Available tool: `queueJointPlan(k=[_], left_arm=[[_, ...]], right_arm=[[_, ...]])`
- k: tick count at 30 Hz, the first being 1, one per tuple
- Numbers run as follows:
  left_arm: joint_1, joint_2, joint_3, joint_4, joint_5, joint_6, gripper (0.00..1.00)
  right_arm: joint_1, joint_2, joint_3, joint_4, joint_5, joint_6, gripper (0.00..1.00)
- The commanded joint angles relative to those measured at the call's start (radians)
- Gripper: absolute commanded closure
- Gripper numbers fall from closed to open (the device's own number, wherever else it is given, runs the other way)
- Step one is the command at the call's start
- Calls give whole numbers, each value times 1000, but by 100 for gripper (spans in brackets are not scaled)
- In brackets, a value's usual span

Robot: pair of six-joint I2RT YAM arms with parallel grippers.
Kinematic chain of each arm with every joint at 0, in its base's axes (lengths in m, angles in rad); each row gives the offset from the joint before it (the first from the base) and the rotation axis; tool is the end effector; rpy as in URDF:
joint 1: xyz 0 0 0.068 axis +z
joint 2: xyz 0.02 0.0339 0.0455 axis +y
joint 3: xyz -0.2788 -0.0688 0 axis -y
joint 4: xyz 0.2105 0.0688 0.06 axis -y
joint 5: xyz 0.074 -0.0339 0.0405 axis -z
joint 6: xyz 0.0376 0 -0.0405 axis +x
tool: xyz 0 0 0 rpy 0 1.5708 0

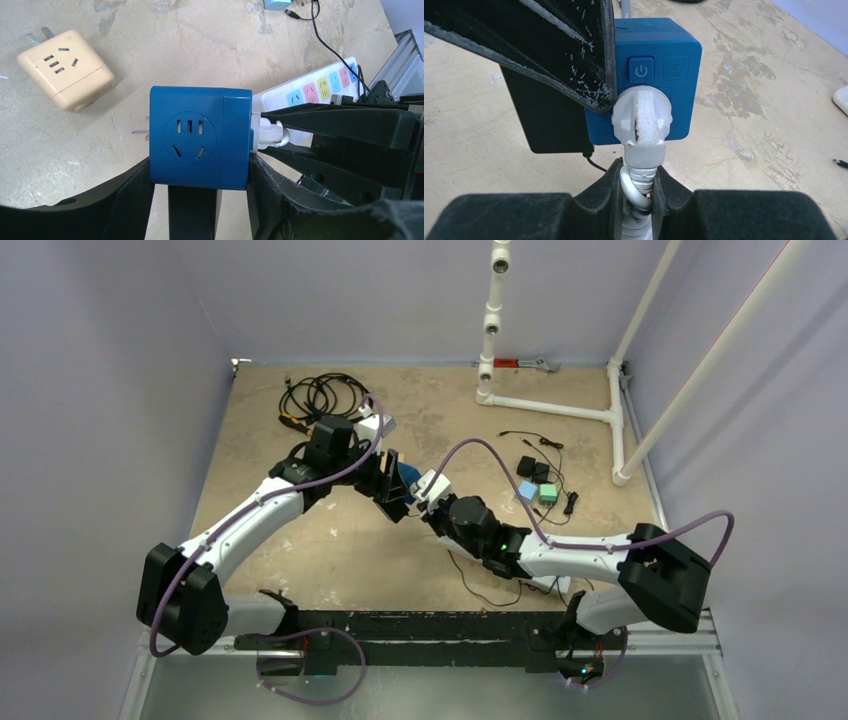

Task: Pull the plug off the socket
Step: Remove the plug from the socket.

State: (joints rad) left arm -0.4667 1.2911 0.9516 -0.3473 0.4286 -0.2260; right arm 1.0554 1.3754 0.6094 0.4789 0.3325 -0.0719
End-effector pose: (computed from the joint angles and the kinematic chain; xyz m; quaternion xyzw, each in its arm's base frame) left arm 0.2119 -0.1243 0.2993 0.1963 0.8659 -0.3227 0.3279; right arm 0.1409 0.2239 0.2533 -0.3383 0.7207 0.1619 0.5830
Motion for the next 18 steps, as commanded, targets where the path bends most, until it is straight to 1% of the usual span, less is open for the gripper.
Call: queueJointPlan(k=[1,3,6,9,13,18], left_arm=[[56,-3,11,65,-204,21,100],[56,-4,11,64,-210,25,100],[56,-6,10,61,-213,42,100],[51,-16,7,59,-237,58,100],[49,-32,0,67,-222,69,100],[42,-39,-2,77,-190,75,100]], right_arm=[[38,-42,60,127,26,-18,100],[37,-54,55,133,-8,3,100],[33,-78,40,147,-12,11,100],[6,-89,32,149,-58,32,100],[-45,-107,21,153,-135,63,100],[-139,-139,-5,173,-270,142,100]])
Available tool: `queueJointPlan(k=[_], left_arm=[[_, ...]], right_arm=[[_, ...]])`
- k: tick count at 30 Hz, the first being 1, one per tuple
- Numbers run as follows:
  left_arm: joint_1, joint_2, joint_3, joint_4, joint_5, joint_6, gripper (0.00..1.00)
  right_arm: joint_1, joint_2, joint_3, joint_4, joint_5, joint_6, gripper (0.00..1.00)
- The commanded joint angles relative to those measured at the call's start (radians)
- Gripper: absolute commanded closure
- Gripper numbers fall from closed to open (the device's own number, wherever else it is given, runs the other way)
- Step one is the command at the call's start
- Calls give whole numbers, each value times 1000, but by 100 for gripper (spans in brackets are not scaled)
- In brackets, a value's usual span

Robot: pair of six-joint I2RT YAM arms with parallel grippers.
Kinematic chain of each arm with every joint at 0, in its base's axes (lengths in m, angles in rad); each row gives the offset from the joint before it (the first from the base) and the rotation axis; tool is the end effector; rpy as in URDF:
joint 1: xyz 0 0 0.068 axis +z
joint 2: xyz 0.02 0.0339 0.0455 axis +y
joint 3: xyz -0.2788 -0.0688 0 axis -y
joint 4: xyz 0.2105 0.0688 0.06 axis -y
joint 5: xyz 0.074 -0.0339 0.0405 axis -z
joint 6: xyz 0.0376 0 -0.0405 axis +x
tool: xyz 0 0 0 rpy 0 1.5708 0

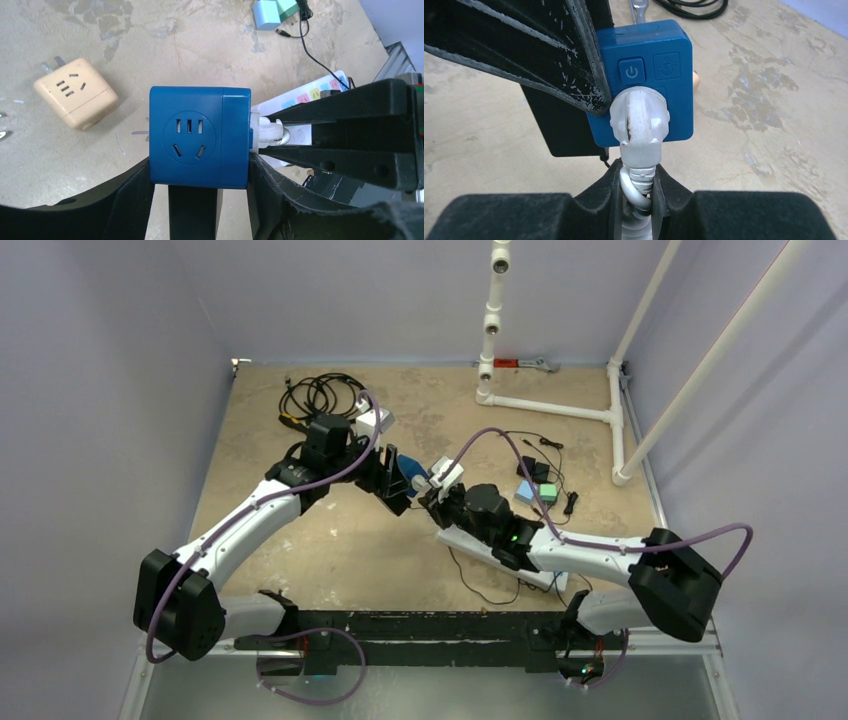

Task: Pull the plug off the socket
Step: Remove the plug from the socket.

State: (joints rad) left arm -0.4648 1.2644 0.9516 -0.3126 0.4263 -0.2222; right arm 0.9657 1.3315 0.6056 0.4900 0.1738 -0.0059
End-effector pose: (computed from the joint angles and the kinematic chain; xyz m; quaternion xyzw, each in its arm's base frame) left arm 0.2097 -0.1226 0.3083 0.2009 0.8521 -0.3272 0.3556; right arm 0.1528 0.2094 0.2635 -0.3178 0.7170 0.2242 0.5785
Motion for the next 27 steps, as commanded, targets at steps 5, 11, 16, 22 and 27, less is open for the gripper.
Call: queueJointPlan(k=[5,11,16,22,27], left_arm=[[29,-17,-4,49,-161,79,100],[22,-39,-14,62,-144,89,100],[21,-39,-13,64,-140,89,100],[20,-43,-14,65,-141,90,100],[20,-37,-13,61,-165,86,100]], right_arm=[[-96,-113,-17,174,-169,107,100],[-132,-108,-23,186,-221,133,100],[-134,-106,-21,181,-227,131,100],[-134,-110,-21,179,-227,126,100],[-133,-122,-25,170,-184,88,100]])
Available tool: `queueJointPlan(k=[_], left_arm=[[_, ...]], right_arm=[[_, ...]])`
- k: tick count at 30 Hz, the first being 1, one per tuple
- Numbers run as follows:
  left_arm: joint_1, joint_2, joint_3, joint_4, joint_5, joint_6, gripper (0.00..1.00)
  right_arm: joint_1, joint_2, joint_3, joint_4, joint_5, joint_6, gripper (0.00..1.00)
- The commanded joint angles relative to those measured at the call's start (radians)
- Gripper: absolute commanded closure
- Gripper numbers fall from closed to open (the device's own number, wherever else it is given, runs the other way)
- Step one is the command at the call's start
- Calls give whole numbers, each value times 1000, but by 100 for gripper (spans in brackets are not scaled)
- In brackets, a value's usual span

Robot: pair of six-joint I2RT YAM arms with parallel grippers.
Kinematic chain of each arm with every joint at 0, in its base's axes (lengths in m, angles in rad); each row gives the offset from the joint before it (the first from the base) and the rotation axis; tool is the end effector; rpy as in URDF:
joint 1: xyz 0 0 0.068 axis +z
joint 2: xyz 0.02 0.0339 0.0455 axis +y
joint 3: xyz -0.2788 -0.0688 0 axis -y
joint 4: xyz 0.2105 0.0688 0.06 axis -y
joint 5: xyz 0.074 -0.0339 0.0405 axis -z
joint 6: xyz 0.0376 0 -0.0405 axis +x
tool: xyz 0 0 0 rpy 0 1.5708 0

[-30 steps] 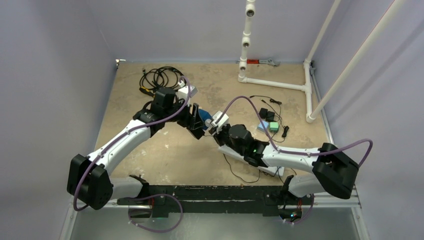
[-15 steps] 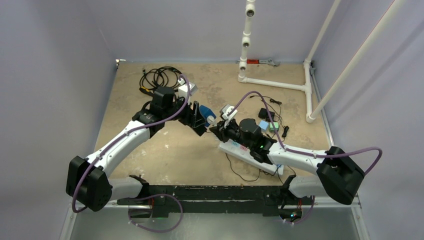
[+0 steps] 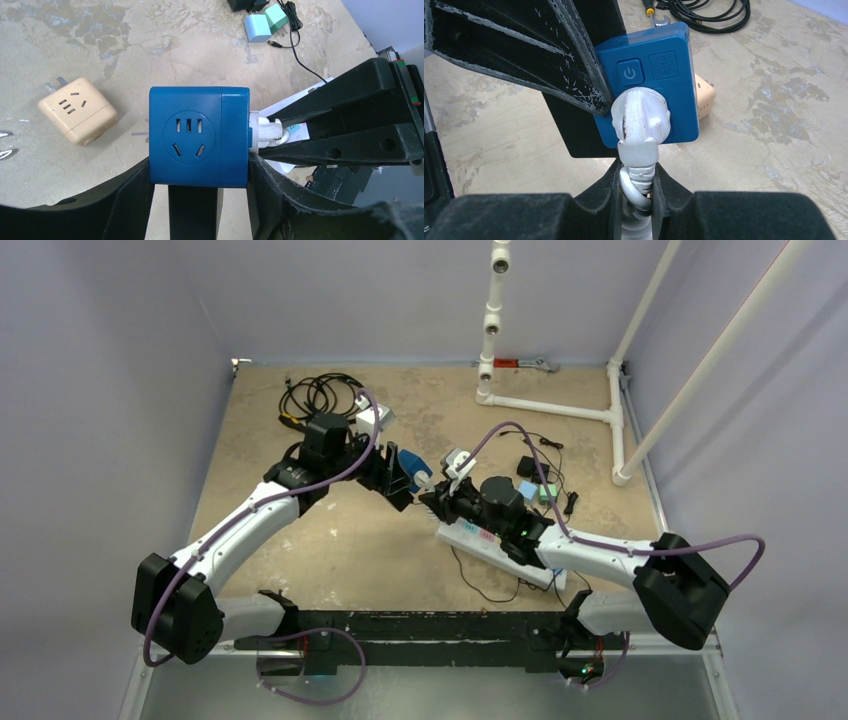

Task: Pull the plug off the socket
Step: Remove the plug from the socket.

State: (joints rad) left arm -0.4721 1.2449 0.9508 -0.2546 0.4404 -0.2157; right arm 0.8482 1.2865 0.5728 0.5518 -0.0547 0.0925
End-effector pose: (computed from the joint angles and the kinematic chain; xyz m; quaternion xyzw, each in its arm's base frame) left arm 0.2080 -0.1242 0.3177 0.2148 0.8305 -0.3403 0.3851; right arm 0.1640 0.1891 0.2707 -0.2975 0.7014 0.3120 0.5676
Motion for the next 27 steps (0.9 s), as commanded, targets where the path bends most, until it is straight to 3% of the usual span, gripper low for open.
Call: queueJointPlan(k=[1,7,20,27], left_arm=[[27,-16,-12,3,-186,76,100],[29,-4,-6,-18,-280,57,100],[50,3,-6,-17,-279,29,100],[76,18,-4,-23,-284,12,100]], right_arm=[[-15,-78,10,105,43,-11,100],[-4,-85,10,101,51,-24,100],[191,-10,60,69,328,-174,100],[216,12,71,67,356,-187,100]])
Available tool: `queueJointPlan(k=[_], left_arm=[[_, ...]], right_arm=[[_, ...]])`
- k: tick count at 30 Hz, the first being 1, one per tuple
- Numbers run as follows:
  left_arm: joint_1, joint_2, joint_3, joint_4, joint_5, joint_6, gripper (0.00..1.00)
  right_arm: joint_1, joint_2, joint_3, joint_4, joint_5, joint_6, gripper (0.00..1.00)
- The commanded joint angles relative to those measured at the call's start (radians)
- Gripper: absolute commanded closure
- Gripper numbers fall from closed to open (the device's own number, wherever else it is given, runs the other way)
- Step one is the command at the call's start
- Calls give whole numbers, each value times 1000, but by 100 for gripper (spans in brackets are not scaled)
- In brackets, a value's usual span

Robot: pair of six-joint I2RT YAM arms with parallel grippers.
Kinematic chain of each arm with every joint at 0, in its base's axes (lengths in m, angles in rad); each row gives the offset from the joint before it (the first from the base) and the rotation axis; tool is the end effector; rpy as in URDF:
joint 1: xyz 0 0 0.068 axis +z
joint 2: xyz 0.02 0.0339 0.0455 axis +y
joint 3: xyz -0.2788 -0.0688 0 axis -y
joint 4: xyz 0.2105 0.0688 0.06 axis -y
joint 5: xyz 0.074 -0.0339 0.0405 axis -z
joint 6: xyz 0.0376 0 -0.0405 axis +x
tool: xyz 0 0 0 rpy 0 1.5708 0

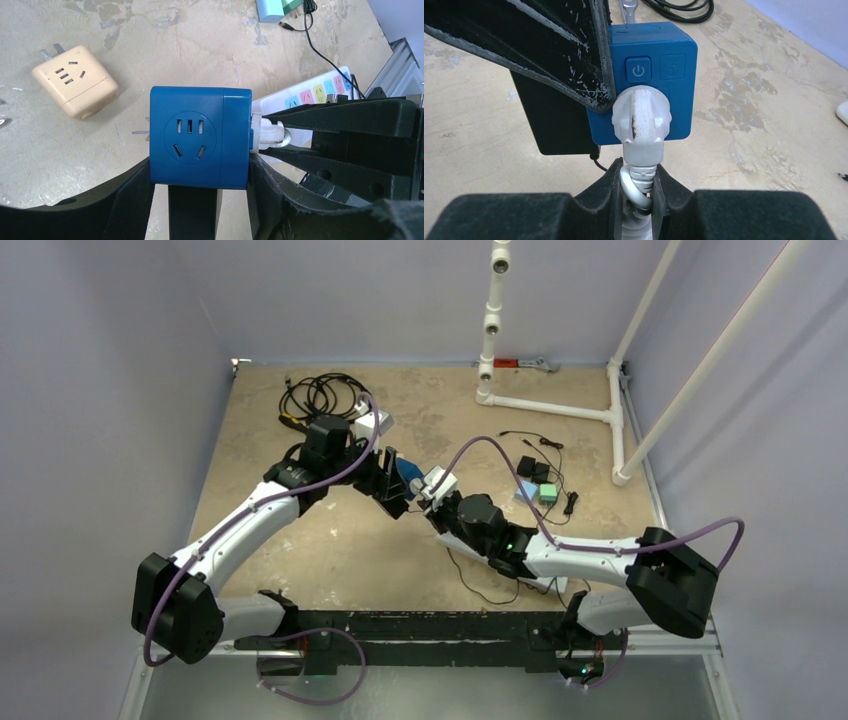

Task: Pull the plug off the socket
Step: Remove the plug from the socket.

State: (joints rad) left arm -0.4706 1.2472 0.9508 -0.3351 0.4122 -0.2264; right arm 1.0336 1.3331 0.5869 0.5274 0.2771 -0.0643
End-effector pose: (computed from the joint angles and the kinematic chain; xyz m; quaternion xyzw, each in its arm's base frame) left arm 0.2051 -0.1212 0.3097 0.1982 0.8551 -0.3228 0.3540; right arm 0.1404 0.2157 0.2617 -0.3294 0.7042 0.1934 0.5985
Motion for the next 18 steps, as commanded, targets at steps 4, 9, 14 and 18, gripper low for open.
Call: queueJointPlan(k=[4,9,14,18], left_arm=[[75,8,-4,57,-254,38,100],[73,-3,-12,72,-198,54,100],[66,3,-10,83,-126,62,100],[63,-9,-13,89,-113,69,100]], right_arm=[[31,-46,42,108,-3,-3,100],[1,-74,26,123,-46,24,100],[-82,-91,14,127,-179,95,100],[-151,-115,-7,140,-263,143,100]])
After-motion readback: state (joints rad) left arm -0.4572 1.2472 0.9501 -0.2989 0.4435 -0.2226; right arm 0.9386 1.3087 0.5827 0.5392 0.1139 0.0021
